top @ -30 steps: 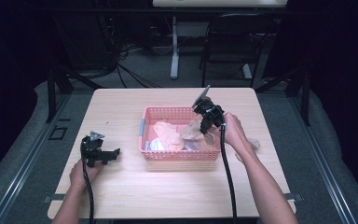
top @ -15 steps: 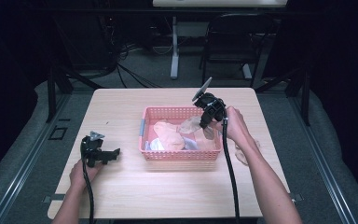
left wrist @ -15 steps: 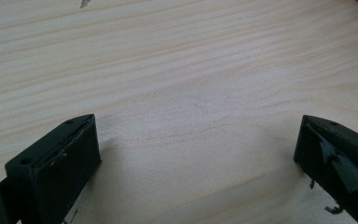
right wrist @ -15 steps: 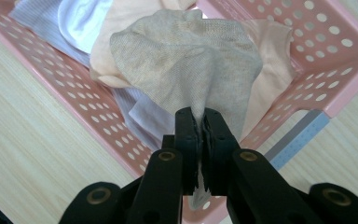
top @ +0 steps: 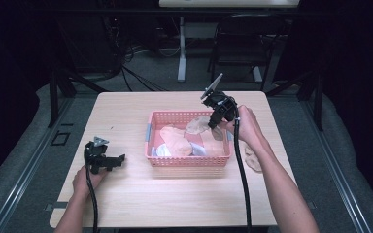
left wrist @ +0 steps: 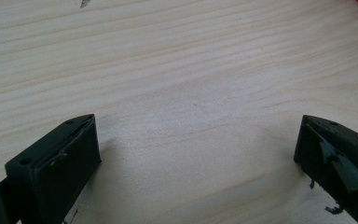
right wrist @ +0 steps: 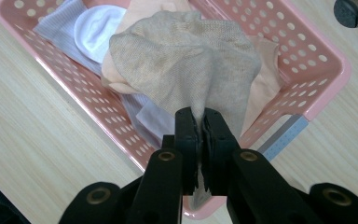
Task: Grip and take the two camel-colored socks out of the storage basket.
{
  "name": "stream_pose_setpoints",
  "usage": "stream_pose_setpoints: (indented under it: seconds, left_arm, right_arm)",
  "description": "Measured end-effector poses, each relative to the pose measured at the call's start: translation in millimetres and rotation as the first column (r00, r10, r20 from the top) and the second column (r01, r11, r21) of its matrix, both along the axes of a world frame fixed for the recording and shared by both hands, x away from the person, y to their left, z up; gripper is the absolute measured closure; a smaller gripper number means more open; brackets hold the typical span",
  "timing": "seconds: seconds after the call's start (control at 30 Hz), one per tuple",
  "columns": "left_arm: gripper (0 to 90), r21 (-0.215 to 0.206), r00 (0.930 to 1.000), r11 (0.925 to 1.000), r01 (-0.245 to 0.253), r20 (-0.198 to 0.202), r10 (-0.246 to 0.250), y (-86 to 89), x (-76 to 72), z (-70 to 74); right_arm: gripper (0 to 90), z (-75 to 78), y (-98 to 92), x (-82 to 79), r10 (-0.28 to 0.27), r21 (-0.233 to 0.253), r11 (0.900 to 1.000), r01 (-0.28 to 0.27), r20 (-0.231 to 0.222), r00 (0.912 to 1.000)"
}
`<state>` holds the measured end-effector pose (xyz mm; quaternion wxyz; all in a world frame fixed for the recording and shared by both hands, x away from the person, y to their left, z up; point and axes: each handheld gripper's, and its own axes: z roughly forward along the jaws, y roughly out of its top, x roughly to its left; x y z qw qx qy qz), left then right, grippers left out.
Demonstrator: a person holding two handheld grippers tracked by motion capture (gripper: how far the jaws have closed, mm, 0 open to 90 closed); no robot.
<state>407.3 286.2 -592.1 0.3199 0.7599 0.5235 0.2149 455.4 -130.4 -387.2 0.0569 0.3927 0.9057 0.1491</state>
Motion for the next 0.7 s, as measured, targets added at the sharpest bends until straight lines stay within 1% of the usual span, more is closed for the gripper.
stream_pose_setpoints:
  seconds: [0.03,0.07,0.27,0.43,0.5,0.57,0.63,0.67,0.7]
  left_arm:
    - [0.0,0.000,1.0000,1.0000,0.000,0.000,0.000,0.0,0.0,0.0]
    - [0.0,0.000,1.0000,1.0000,0.000,0.000,0.000,0.0,0.0,0.0]
    - [0.0,0.000,1.0000,1.0000,0.001,0.000,-0.001,0.0,0.0,0.0]
    - [0.0,0.000,1.0000,1.0000,0.000,0.000,0.000,0.0,0.0,0.0]
    - [0.0,0.000,1.0000,1.0000,0.000,0.000,0.000,0.0,0.0,0.0]
    - [0.0,0.000,1.0000,1.0000,0.000,0.000,0.000,0.0,0.0,0.0]
    - [0.0,0.000,1.0000,1.0000,0.000,0.000,0.000,0.0,0.0,0.0]
    - [0.0,0.000,1.0000,1.0000,0.000,0.000,0.000,0.0,0.0,0.0]
    - [0.0,0.000,1.0000,1.0000,0.000,0.000,0.000,0.0,0.0,0.0]
  right_arm:
    - [85.9,2.1,-0.2,-0.7,0.002,-0.001,1.000,-0.002,0.003,1.0000]
    - [85.9,4.4,-0.9,-1.7,0.005,0.008,1.000,-0.005,0.011,0.9999]
    - [85.9,12.9,-1.8,-4.7,0.010,0.001,1.000,-0.010,0.029,0.9995]
    - [85.9,15.2,-2.9,-6.3,0.004,0.007,1.000,-0.004,0.037,0.9993]
    - [85.9,16.5,-4.1,-6.5,0.012,0.005,1.000,-0.012,0.041,0.9991]
    - [85.9,17.1,-4.8,-7.3,0.007,0.017,1.000,-0.008,0.043,0.9991]
    - [85.9,18.5,-6.3,-7.7,0.012,0.008,1.000,-0.012,0.045,0.9989]
    - [85.9,18.5,-7.1,-8.3,0.009,0.021,1.000,-0.009,0.044,0.9990]
    - [85.9,19.6,-8.5,-8.7,0.011,0.015,1.000,-0.012,0.045,0.9989]
